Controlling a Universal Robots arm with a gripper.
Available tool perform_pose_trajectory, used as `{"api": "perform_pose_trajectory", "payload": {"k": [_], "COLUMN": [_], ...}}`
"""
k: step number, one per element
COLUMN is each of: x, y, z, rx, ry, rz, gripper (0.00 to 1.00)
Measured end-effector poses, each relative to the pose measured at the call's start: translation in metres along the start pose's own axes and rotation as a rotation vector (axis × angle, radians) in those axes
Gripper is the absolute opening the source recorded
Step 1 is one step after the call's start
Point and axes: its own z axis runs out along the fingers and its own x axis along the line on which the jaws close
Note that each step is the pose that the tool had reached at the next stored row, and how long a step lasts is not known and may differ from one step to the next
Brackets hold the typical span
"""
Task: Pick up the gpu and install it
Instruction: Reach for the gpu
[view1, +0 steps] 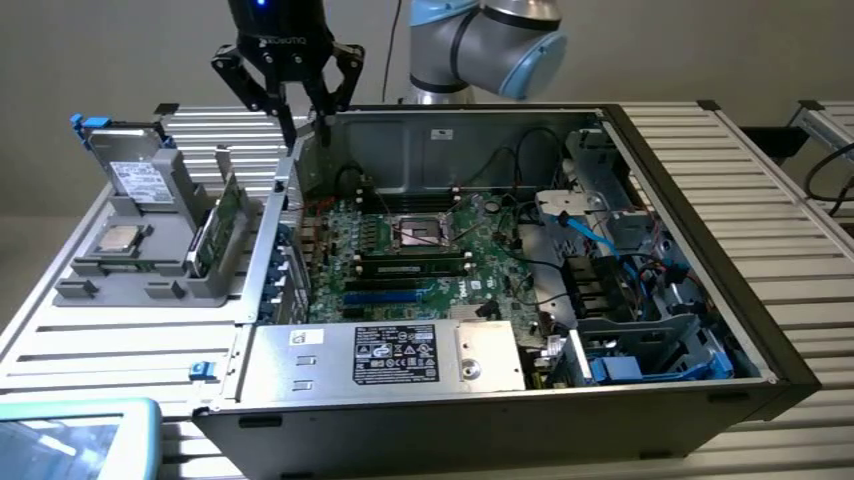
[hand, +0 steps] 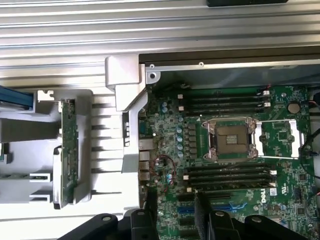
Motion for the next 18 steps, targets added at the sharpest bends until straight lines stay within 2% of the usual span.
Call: {"api": "perform_pose_trajectory", "payload": {"k": [18], "x": [0.083], "y": [0.0051], "z": [0.0029], "rx": [0.0000], "ry": [0.0005], "rz": [0.000], "gripper": [0.44]}}
